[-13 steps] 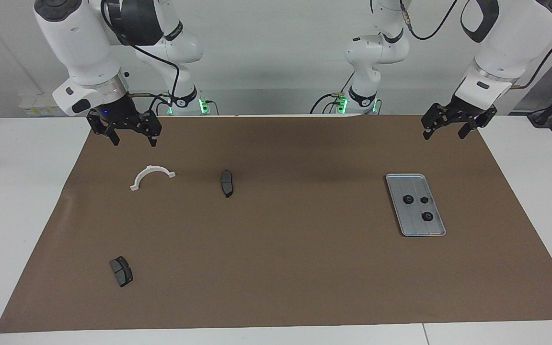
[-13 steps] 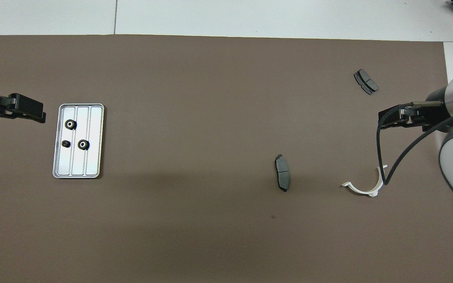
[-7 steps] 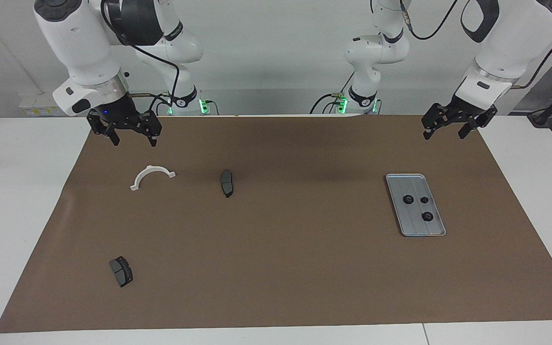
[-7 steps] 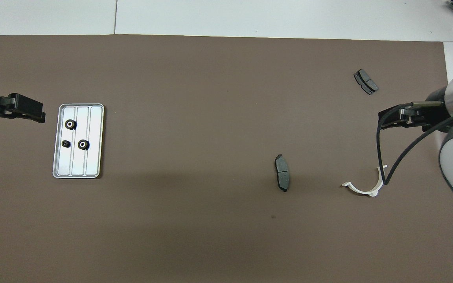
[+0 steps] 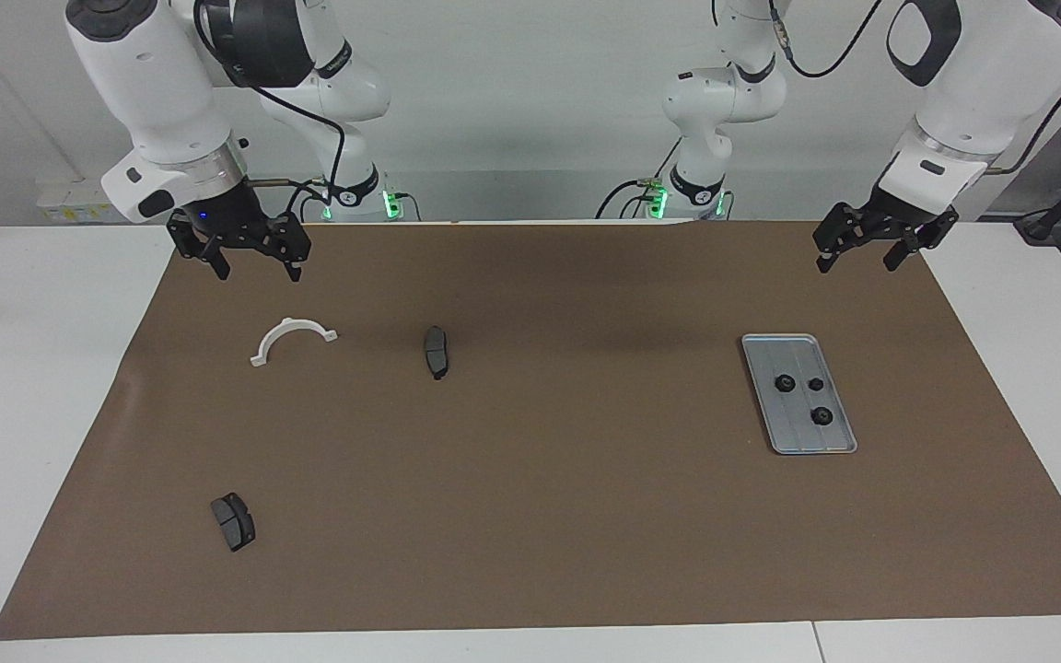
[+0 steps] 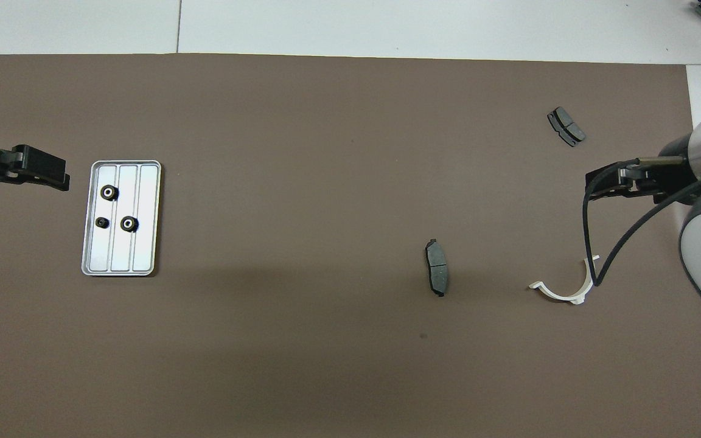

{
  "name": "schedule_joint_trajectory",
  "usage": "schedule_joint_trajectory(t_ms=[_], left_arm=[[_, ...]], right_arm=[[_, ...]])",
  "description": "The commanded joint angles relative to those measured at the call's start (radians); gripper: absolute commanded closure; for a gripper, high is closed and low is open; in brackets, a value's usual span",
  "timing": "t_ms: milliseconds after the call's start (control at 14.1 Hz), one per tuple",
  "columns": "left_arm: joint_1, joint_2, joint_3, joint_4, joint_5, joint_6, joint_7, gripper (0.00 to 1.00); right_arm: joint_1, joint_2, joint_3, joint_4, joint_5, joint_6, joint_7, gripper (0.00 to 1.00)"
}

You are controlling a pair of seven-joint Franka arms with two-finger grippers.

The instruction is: Place bearing gear from tray to pile

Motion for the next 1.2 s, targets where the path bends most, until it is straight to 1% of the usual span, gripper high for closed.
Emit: schedule_joint_trajectory(t_ms=[0,71,142,354,567,637,708,779,921,1062,1133], left_arm=[[0.014,-0.043,0.001,-0.098,0.007,0.073,0.001,0.0],[0.013,-0.037,0.001,-0.113,0.005,0.093,0.001,0.0],[0.014,-0.037,0.001,-0.157,0.004,0.14,0.003,0.0],[0.014,-0.034,0.001,-0.337,-0.002,0.35,0.001,0.0],[0.016,-0.013,0.001,-0.438,-0.001,0.487,0.001,0.01],[0.017,-0.008,0.001,-0.47,-0.002,0.528,0.001,0.08],[0.02,-0.006,0.001,-0.504,-0.002,0.57,0.001,0.12],[0.028,-0.005,0.001,-0.535,-0.002,0.608,0.001,0.21],[0.04,0.018,0.001,-0.572,-0.001,0.656,0.004,0.33],[0.042,0.055,0.001,-0.583,-0.001,0.681,0.007,0.38],[0.042,0.061,0.001,-0.599,-0.001,0.7,0.009,0.39]], right_arm=[[-0.005,-0.023,0.004,-0.026,0.003,0.011,0.0,0.0],[-0.005,-0.023,0.004,-0.026,0.003,0.011,0.0,0.0],[-0.005,-0.023,0.004,-0.026,0.003,0.011,0.0,0.0],[-0.005,-0.023,0.004,-0.026,0.003,0.011,0.0,0.0],[-0.005,-0.023,0.004,-0.026,0.003,0.011,0.002,0.0],[-0.005,-0.023,0.004,-0.026,0.003,0.011,0.002,0.0],[-0.005,-0.023,0.004,-0.026,0.003,0.011,0.002,0.0],[-0.005,-0.023,0.004,-0.026,0.003,0.011,0.0,0.0],[-0.005,-0.023,0.004,-0.026,0.003,0.008,0.002,0.0],[-0.005,-0.023,0.004,-0.026,0.003,0.008,0.002,0.0],[-0.005,-0.023,0.004,-0.026,0.003,0.008,0.002,0.0]])
